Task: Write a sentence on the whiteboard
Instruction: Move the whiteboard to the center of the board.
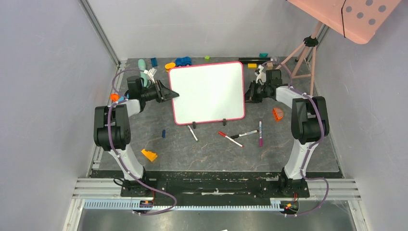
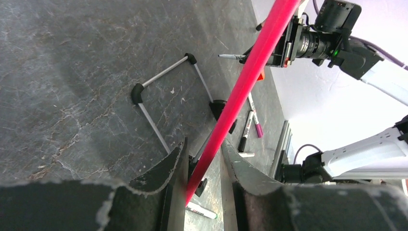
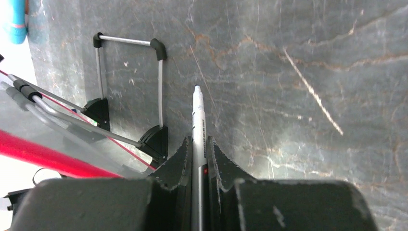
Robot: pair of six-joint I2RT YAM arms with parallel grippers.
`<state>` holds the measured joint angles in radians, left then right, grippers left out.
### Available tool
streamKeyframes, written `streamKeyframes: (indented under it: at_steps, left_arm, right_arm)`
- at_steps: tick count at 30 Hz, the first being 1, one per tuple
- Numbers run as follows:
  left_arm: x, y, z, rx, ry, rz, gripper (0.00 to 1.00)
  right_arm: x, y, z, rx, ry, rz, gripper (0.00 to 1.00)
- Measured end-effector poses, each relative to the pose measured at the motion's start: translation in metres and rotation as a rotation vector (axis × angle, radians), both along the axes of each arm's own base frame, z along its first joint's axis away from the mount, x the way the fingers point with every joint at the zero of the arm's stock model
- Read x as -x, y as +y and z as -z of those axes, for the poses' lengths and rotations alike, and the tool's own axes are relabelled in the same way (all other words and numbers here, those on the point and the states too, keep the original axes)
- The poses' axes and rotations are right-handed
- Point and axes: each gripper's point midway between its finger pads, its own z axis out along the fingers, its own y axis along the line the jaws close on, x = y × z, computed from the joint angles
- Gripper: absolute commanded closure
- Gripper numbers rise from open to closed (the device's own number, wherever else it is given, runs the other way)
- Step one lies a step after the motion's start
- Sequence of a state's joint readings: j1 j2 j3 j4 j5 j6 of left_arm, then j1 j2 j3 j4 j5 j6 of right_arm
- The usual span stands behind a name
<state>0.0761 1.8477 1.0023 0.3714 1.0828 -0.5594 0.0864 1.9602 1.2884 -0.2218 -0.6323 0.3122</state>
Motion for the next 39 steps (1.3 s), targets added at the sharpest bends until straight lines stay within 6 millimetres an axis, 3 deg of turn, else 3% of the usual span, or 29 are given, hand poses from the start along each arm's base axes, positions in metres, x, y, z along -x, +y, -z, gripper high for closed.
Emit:
streamKeyframes:
  at_steps: [15, 25, 29, 35, 39]
  left_arm:
    - [0.04, -0.023, -0.001, -0.073, -0.002, 0.081, 0.67]
    - [0.081, -0.042, 0.017, -0.102, 0.08, 0.115, 0.29]
    - [0.085, -0.041, 0.018, -0.112, 0.095, 0.106, 0.19]
    - [0.083, -0.039, 0.002, -0.128, 0.041, 0.079, 0.01]
    - [0.078, -0.031, -0.009, -0.14, 0.002, 0.036, 0.0]
  right_arm:
    - [0.046, -0.018, 0.008, 0.075, 0.02, -0.006, 1.0]
    - [0.064, -0.017, 0.001, 0.081, 0.016, -0.007, 1.0]
    - [0.063, -0.021, -0.001, 0.078, 0.022, 0.019, 1.0]
    - [0.05, -0.039, -0.004, 0.105, 0.027, 0.102, 1.0]
    - [0.038, -0.061, -0.008, 0.127, 0.02, 0.184, 1.0]
